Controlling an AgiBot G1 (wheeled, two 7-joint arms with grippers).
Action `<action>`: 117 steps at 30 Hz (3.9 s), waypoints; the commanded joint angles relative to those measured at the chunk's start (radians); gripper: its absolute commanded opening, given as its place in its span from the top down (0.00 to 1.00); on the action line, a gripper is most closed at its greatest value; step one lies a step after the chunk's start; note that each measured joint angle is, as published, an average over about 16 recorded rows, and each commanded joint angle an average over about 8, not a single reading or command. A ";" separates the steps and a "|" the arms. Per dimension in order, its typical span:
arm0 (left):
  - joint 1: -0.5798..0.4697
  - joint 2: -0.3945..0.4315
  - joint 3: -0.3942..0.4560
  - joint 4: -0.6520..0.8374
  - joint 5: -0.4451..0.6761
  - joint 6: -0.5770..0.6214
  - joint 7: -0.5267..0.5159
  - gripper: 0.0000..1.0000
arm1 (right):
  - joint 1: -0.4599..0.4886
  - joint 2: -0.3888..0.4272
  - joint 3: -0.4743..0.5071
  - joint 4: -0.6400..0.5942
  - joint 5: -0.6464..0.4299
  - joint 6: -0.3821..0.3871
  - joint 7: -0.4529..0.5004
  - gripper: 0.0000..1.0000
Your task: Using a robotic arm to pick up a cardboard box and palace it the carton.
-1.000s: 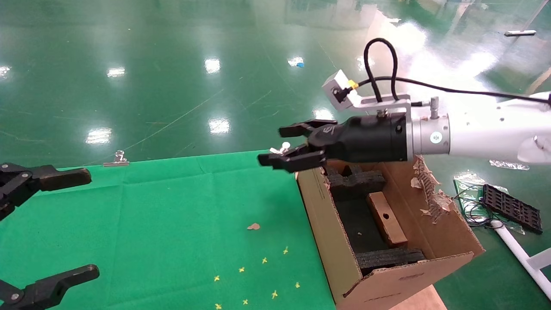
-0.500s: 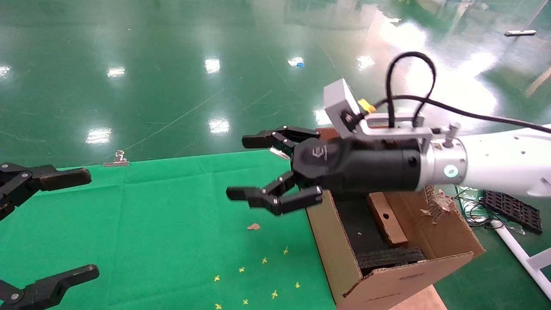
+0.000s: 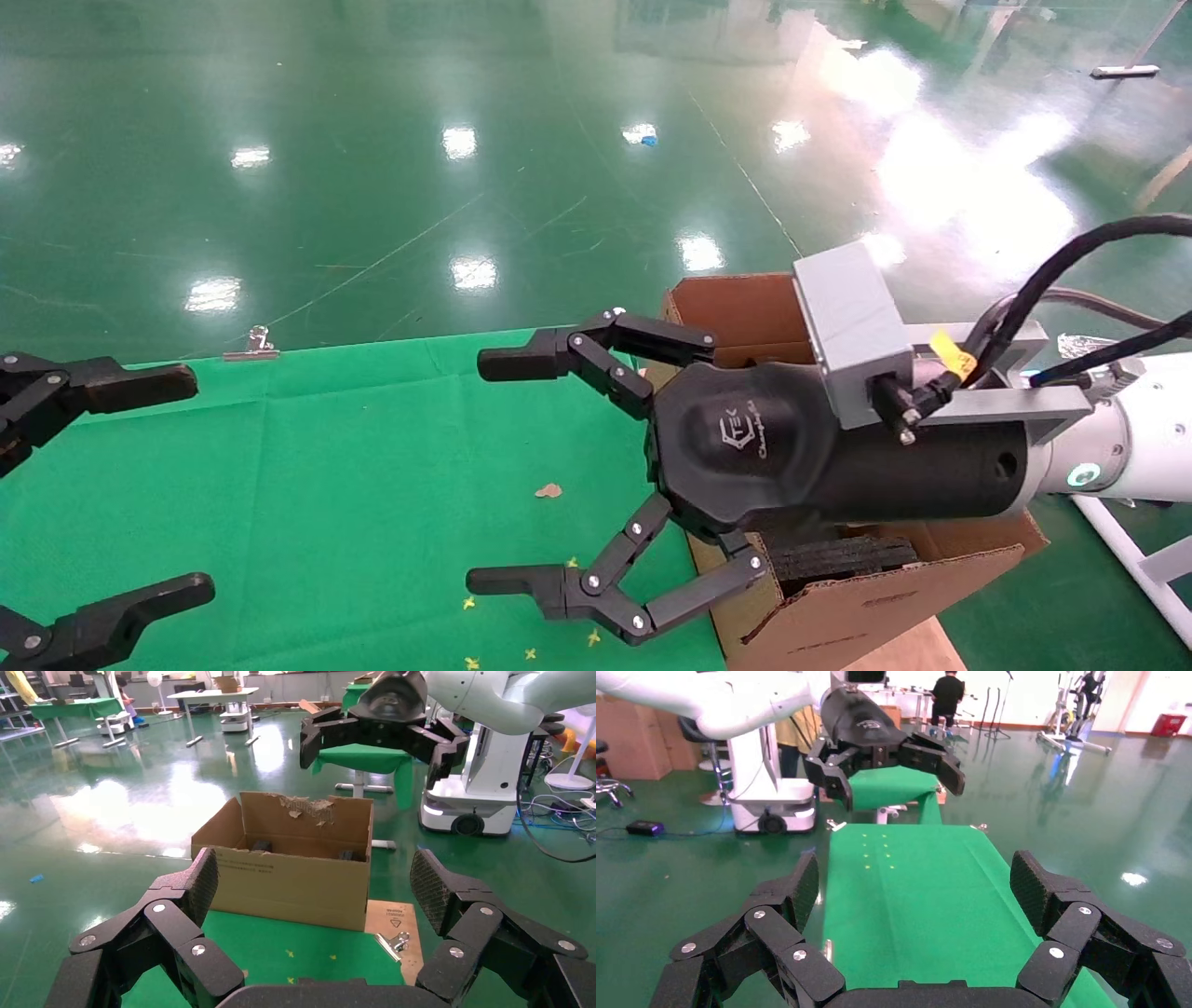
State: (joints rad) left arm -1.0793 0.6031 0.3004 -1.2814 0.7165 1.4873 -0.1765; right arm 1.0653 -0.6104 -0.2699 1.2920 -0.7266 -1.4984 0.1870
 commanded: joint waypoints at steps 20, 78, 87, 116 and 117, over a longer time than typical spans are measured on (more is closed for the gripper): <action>0.000 0.000 0.000 0.000 0.000 0.000 0.000 0.00 | 0.000 0.001 0.000 0.001 0.001 0.000 -0.001 0.00; 0.000 0.000 0.000 0.000 0.000 0.000 0.000 0.00 | 0.011 -0.001 -0.011 -0.010 -0.005 0.004 0.001 0.00; 0.000 0.000 0.000 0.000 0.000 0.000 0.000 0.00 | 0.011 -0.001 -0.011 -0.010 -0.005 0.004 0.001 0.00; 0.000 0.000 0.000 0.000 0.000 0.000 0.000 0.00 | 0.011 -0.001 -0.011 -0.010 -0.005 0.004 0.001 0.00; 0.000 0.000 0.000 0.000 0.000 0.000 0.000 0.00 | 0.011 -0.001 -0.011 -0.010 -0.005 0.004 0.001 0.00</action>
State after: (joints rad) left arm -1.0793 0.6030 0.3003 -1.2813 0.7165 1.4871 -0.1766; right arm 1.0759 -0.6113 -0.2814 1.2823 -0.7311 -1.4948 0.1882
